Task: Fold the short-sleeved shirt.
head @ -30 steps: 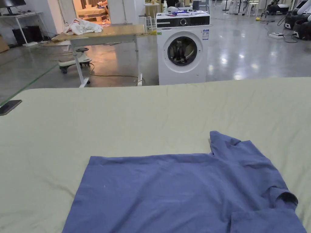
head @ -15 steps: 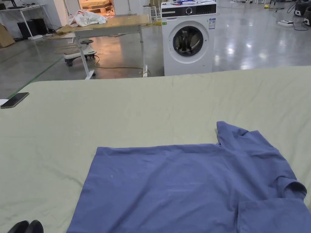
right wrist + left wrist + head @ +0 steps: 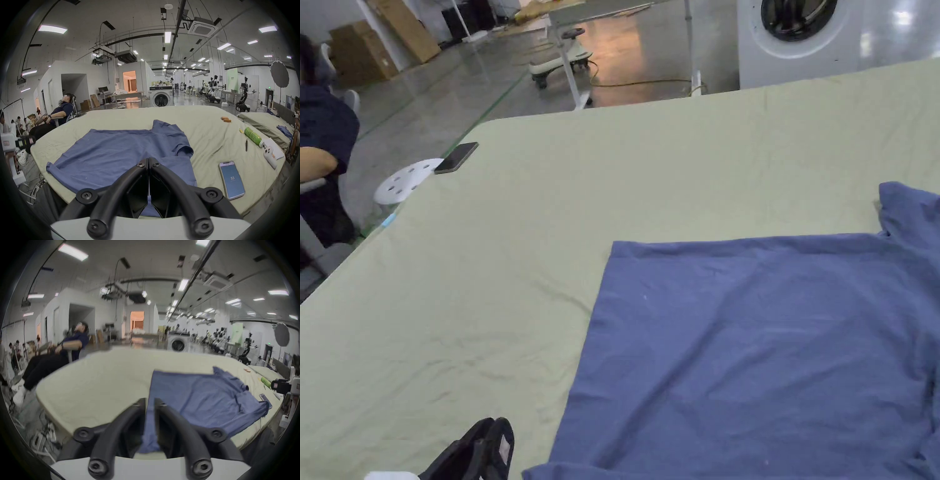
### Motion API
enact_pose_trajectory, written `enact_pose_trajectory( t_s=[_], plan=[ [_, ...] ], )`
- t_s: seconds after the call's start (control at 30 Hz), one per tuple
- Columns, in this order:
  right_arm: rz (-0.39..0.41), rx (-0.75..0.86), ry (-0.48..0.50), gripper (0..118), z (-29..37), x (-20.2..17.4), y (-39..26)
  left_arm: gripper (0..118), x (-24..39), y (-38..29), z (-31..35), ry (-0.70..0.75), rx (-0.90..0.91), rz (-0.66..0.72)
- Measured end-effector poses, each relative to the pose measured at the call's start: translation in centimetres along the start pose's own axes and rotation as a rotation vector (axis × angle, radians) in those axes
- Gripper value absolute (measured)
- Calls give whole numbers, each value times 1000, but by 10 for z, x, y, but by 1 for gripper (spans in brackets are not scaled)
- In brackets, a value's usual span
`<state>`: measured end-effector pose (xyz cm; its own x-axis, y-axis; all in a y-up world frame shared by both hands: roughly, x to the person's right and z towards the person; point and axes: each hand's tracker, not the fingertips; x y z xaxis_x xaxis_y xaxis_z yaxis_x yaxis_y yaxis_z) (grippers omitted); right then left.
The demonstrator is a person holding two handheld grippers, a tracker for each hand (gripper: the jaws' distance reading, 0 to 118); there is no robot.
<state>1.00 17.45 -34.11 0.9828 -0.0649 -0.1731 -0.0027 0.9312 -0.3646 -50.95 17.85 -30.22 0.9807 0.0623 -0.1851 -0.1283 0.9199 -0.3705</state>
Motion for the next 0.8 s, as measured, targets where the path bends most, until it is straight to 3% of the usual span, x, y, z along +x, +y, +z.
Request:
enact_pose_trajectory(
  t_s=[0.07,0.1,0.27,0.53,0.7,0.8],
  plan=[
    [-19,-23,5,0,-3,4,-6,47,-15,-17,-14,-32,-112,71],
    [-30,-38,7,0,-5,6,-11,51,-20,-28,-22,-42,-171,95],
    [-52,-57,-12,0,-2,15,-20,53,-34,-66,-51,-60,-262,193],
    [-60,-101,-53,0,11,23,-21,44,-28,-70,-81,-98,-309,163],
    [-66,-136,-114,0,18,33,-26,7,-18,-71,-85,-100,-356,96],
    [-98,-167,-191,5,16,45,-29,6,-10,-73,-91,-66,-379,63]
  ],
)
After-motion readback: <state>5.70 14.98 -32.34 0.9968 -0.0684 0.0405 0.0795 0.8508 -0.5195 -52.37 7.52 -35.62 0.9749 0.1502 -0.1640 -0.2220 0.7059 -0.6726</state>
